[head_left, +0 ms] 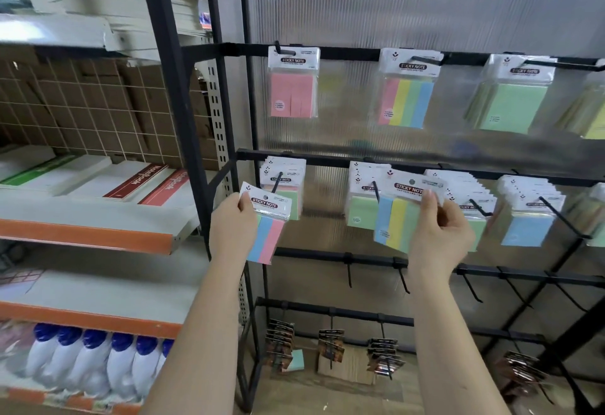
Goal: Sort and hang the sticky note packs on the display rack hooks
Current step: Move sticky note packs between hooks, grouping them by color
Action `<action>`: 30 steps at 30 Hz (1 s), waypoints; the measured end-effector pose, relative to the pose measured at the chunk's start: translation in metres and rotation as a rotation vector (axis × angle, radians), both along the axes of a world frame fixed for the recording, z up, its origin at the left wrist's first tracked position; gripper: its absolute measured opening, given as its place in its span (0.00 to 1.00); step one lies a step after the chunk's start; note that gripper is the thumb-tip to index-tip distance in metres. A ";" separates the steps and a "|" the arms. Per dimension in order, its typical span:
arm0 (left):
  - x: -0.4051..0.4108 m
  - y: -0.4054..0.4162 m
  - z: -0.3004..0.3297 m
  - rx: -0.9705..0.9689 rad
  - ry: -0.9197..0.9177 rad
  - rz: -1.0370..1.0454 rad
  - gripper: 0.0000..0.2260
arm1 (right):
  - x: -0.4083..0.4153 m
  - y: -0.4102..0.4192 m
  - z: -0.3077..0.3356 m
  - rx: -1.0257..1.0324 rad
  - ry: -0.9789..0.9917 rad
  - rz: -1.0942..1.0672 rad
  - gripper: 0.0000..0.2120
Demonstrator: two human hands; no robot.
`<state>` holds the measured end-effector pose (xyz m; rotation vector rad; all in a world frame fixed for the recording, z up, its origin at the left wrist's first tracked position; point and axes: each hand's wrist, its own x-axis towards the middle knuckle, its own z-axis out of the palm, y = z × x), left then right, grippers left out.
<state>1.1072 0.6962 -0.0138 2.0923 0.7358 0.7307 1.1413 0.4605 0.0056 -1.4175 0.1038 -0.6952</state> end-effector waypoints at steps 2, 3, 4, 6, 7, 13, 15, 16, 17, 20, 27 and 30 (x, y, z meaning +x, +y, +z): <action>-0.002 0.000 0.004 0.052 0.018 0.000 0.15 | -0.003 -0.004 0.000 0.031 -0.017 0.006 0.18; -0.003 -0.001 0.006 0.074 0.022 0.001 0.15 | -0.005 -0.006 0.001 0.041 -0.028 0.012 0.17; -0.004 -0.003 0.009 0.092 0.024 0.001 0.15 | -0.007 -0.008 0.004 0.043 -0.041 0.015 0.16; -0.004 -0.007 0.014 0.099 0.016 -0.005 0.15 | -0.009 -0.012 0.012 0.036 -0.057 0.018 0.15; -0.002 -0.010 0.016 0.092 0.009 -0.012 0.15 | -0.009 -0.013 0.017 0.038 -0.064 0.022 0.15; 0.011 -0.032 0.030 0.070 -0.046 -0.041 0.15 | 0.003 -0.024 0.046 0.069 -0.123 0.048 0.13; 0.015 -0.040 0.037 0.079 -0.052 -0.036 0.14 | 0.011 -0.027 0.058 0.093 -0.152 0.080 0.09; 0.017 -0.043 0.041 0.078 -0.055 -0.035 0.14 | 0.015 -0.028 0.066 0.088 -0.166 0.097 0.08; 0.020 -0.046 0.044 0.078 -0.060 -0.034 0.14 | 0.019 -0.028 0.074 0.080 -0.184 0.113 0.08; 0.030 -0.055 0.053 0.096 -0.081 -0.022 0.14 | 0.031 -0.029 0.099 0.073 -0.259 0.150 0.09; 0.043 -0.066 0.062 0.111 -0.109 -0.012 0.16 | 0.056 -0.024 0.130 0.025 -0.316 0.163 0.11; 0.046 -0.069 0.062 0.106 -0.120 -0.023 0.17 | 0.060 -0.022 0.135 0.043 -0.291 0.162 0.12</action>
